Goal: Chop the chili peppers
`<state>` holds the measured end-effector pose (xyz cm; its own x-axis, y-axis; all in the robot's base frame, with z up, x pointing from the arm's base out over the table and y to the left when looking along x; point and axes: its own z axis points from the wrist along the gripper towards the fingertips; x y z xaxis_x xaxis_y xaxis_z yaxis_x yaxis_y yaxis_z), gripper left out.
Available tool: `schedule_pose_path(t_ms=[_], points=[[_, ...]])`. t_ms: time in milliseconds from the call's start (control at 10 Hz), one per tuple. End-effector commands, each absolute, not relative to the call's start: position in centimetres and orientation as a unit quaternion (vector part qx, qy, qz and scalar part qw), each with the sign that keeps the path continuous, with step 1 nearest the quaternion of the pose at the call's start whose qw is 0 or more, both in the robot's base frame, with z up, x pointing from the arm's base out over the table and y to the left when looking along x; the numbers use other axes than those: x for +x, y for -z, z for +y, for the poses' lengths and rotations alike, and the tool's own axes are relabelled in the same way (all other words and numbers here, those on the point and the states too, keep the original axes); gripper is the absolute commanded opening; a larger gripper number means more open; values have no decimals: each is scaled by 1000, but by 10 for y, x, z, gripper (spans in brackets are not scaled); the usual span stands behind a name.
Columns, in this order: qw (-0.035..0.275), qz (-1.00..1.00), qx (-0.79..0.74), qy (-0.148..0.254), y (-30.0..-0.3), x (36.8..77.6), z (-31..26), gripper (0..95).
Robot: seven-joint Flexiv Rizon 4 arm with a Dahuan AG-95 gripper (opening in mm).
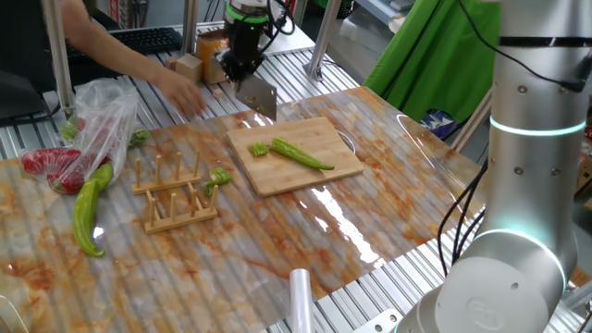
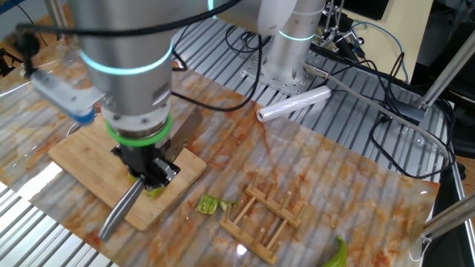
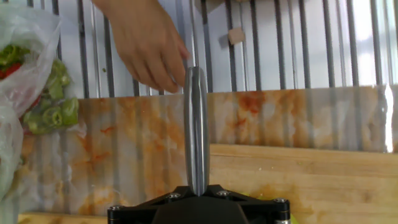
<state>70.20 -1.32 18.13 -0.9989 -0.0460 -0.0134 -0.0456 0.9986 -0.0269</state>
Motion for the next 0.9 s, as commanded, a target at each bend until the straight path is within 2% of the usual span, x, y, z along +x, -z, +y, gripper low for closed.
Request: schedule_pose_path(t_ms=[100, 500, 900], points=[[73, 994, -82, 17, -182, 697, -14, 0], [60, 993, -99, 29, -182, 699, -15, 0], [67, 990, -121, 9, -182, 700, -16, 0]])
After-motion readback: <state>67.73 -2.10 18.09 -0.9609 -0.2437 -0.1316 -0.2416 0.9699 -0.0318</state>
